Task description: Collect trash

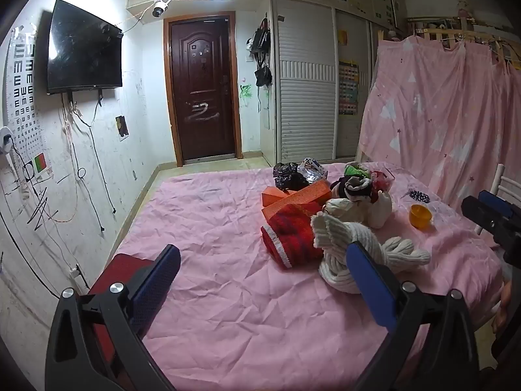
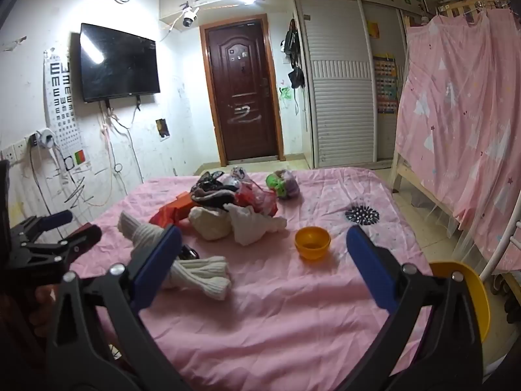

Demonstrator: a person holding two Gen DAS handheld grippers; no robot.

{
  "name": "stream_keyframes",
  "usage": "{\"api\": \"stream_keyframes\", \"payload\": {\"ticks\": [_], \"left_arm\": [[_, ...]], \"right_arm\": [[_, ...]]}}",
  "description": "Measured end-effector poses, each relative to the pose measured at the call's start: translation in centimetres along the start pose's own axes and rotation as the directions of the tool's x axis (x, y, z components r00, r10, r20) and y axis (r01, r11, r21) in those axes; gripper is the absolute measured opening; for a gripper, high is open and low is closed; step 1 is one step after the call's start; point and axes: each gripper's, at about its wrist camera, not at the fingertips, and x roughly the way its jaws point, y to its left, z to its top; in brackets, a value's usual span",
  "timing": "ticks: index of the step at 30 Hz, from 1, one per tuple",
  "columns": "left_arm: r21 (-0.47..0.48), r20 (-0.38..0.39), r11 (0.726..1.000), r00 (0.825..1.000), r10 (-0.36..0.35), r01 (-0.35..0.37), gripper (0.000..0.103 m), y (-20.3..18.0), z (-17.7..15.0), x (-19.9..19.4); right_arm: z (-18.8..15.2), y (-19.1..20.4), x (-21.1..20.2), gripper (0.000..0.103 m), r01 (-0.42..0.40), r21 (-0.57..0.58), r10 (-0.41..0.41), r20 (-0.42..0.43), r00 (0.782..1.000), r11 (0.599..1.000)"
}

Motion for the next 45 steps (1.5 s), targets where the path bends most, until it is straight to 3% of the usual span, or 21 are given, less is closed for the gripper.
{"api": "stream_keyframes", "payload": {"ticks": [45], "left_arm": [[0.004, -0.010, 1.000, 1.000, 0.003, -0.003, 0.095, -0.20, -0.11, -0.03]], "right_arm": [[-0.02, 0.07, 0.08, 0.097, 0.002, -0.006, -0.002, -0.003, 1.000, 1.000]]}}
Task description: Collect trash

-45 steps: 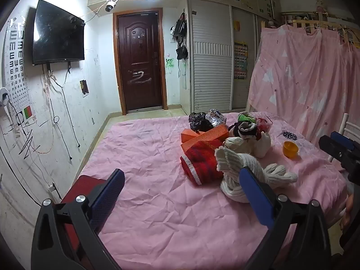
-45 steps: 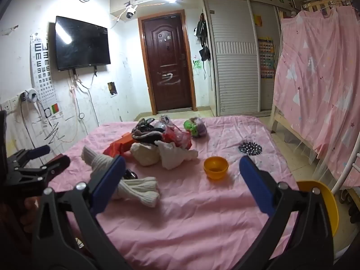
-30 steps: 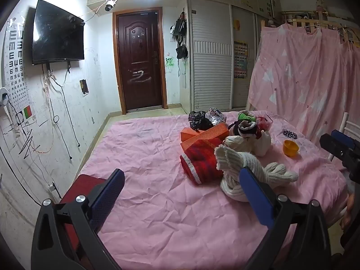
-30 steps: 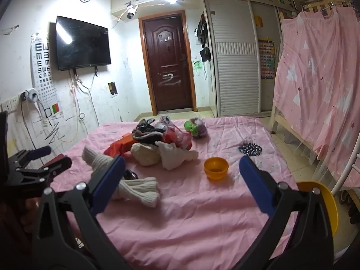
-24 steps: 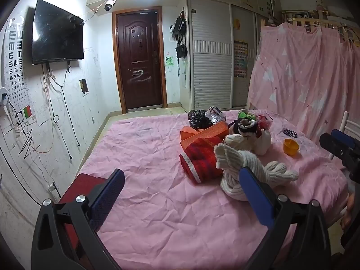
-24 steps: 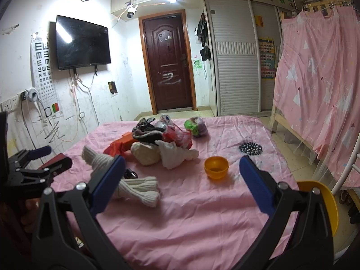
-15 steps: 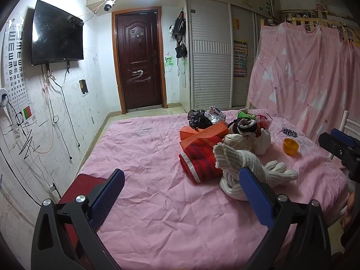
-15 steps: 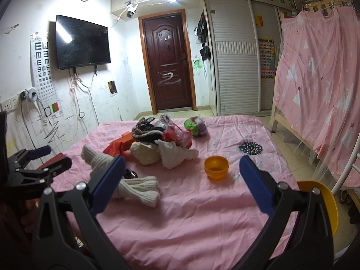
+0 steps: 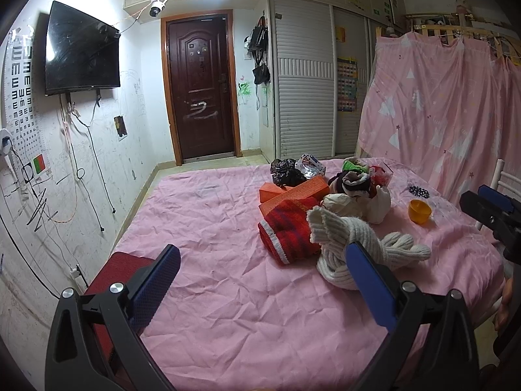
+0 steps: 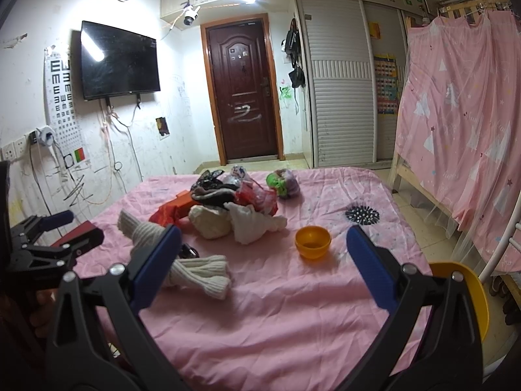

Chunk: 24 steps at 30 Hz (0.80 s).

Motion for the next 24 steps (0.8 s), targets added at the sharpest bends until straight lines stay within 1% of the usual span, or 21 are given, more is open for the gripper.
{"api": "stream_keyframes", "payload": {"ticks": [24], "left_arm": [[0.004, 0.000, 1.000, 1.000, 0.002, -0.002, 0.094, -0.03, -0.08, 0.21]], "right_arm": [[-0.05, -0.01, -0.02, 0.097, 0.001, -0.003, -0.001, 0.001, 1.000, 1.000]]}}
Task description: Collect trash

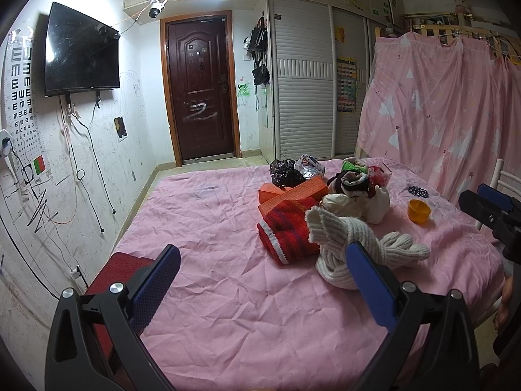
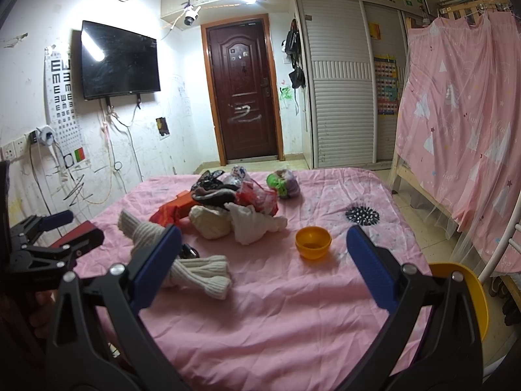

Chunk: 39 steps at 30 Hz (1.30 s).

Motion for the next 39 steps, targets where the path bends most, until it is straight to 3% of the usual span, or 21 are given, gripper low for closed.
{"api": "stream_keyframes", "payload": {"ticks": [29, 31, 36, 39], "left_arm": [[0.006, -0.008, 1.000, 1.000, -0.005, 0.006, 0.095, -0.4, -0.4, 0.3], [0.007, -0.011, 1.000, 1.000, -0.028, 0.028, 0.094, -0.3, -0.4, 0.4], [0.008, -0.024, 0.986, 0.986, -0.164, 0.165, 0.095, -1.3, -0.5, 0.6], [0.049, -0.031, 0.980, 0.981, -0.194, 0.195, 0.094, -2.6, -0.7, 1.1]], "right_arm": [[0.1, -0.1, 0.1, 0.097, 0.000, 0.002, 0.000, -0.008, 1.000, 1.000], [-0.1, -0.2, 0.3, 0.097, 0.003, 0.001, -0.003, -0.014, 1.000, 1.000], [-0.2, -0.5, 1.4, 0.097, 0.020, 0.003, -0.020, -0.045, 0.999, 1.000], [0.1, -1.6, 2.3, 0.097, 0.004, 0.042, -0.001, -0.079, 0.997, 0.999]]}}
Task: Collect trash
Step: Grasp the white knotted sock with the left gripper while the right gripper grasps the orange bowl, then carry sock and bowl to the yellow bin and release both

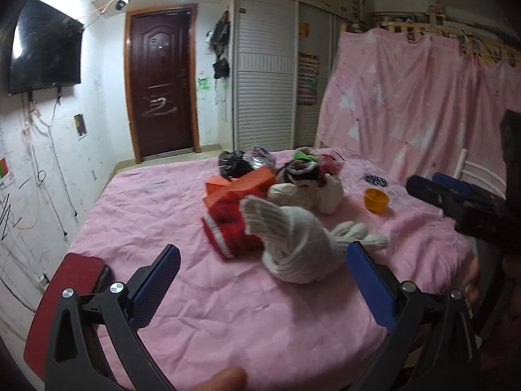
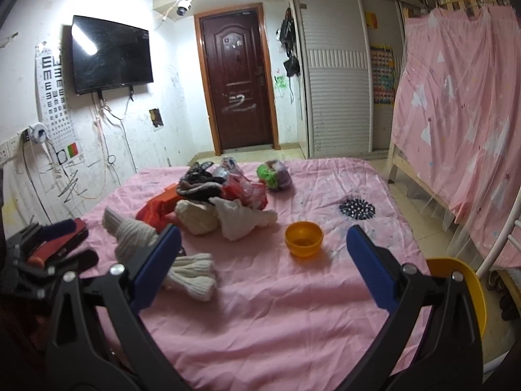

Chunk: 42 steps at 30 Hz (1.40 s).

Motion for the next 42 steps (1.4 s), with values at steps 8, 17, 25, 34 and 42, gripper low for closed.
{"api": "stream_keyframes", "payload": {"ticks": [8, 17, 25, 34, 42], "left_arm": [[0.011, -0.077, 0.999, 0.996, -0.037, 0.038, 0.094, -2.3, 1.3, 3.1], [0.023, -0.176, 1.000, 0.984, 0.007, -0.003, 0.066, -4.2, 1.8, 5.9], [-0.044, -0.204, 0.999, 0.979, 0.017, -0.027, 0.044, -3.9, 2.2, 6.8], [-0.082, -0.188, 0.997, 0.982, -0.014, -0.001, 0.038, -3.7, 2.7, 6.1], [-0.063, -0.153, 0.998, 0.988, -0.017, 0.008, 0.037, -5.0, 3.9, 5.1]], "right_arm": [[1.0, -0.8, 3.1, 0.097, -0.009, -0.015, 0.007, -0.115, 0.993, 1.000], [1.8, -1.9, 6.9, 0.097, 0.029, -0.055, -0.042, -0.248, 0.968, 0.998], [1.5, -3.2, 10.0, 0.097, 0.039, -0.080, -0.065, -0.360, 0.931, 0.996], [1.4, -4.4, 11.3, 0.055, 0.002, -0.053, -0.023, -0.408, 0.913, 0.999], [2.4, -4.9, 9.3, 0.040, 0.010, -0.043, -0.023, -0.312, 0.950, 0.999]]}}
